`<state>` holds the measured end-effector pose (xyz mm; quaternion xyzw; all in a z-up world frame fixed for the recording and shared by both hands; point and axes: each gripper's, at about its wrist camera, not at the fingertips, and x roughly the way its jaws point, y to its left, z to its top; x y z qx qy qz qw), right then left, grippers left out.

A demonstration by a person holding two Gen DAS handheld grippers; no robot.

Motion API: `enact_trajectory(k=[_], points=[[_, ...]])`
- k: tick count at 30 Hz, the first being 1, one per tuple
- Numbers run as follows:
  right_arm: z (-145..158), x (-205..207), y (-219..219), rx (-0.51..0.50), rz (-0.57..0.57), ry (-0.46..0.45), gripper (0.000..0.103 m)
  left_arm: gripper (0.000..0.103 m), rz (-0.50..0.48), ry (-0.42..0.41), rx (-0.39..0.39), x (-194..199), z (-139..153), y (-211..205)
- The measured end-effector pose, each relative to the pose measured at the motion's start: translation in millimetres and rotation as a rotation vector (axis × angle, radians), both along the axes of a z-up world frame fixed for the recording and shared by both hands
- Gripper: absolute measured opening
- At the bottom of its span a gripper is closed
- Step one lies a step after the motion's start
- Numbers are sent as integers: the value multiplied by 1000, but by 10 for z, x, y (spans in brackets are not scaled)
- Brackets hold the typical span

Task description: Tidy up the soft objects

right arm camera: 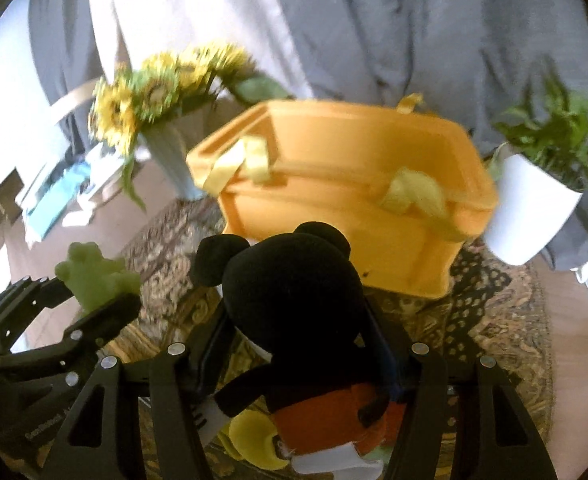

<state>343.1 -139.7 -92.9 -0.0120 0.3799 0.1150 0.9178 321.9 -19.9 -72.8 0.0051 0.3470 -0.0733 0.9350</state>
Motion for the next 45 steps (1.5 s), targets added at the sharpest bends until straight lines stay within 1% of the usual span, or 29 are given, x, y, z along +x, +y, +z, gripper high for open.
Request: enact_trajectory(k=[9,16,17,19,21,22,23,24,25,26,27,28,29,31,33,35,41,45], points=[[448,-69,-97,51,-53,-126,63,58,-34,-156,9,46,494,-96],[741,-83,-196,77,-97,-219,63,58,-66,-229,5,123,759,-169],[777,-74,-211,79,-103,-231,63,56,-71,-237,3,144,791,-180],[840,-56,-245,81,-114,-250,63,44,-79,-257,3,189,873,-210],[896,-22,-267,83,-123,-265,63,43,-85,-274,-4,233,926,-237],[923,1,-280,90,-129,-274,63,40,-91,-277,-10,264,940,-248],[946,36,-293,97,-132,-283,63,32,-106,-283,-12,329,945,-269],[958,71,-303,99,-134,-288,63,27,-123,-275,-14,408,928,-286],[958,135,-307,95,-144,-280,63,16,-139,-261,-28,490,901,-299],[958,193,-313,96,-152,-277,63,12,-153,-233,-46,609,868,-303],[960,232,-318,99,-154,-282,63,10,-160,-187,-51,752,826,-317],[953,300,-313,90,-165,-274,63,8,-167,-160,-62,842,805,-316],[952,362,-315,87,-176,-261,63,8,-178,-146,-83,919,799,-307],[971,443,-308,97,-171,-273,63,8,-183,-140,-83,1039,808,-327],[992,552,-276,68,-172,-278,63,8,-201,-133,-103,1173,827,-340],[1004,679,-273,67,-163,-279,63,8,-210,-127,-108,1307,822,-357],[962,1042,-305,50,-155,-254,63,8,-227,-99,-99,1649,740,-440],[836,1277,-357,55,-154,-204,63,8,-229,-69,-89,1818,623,-479]])
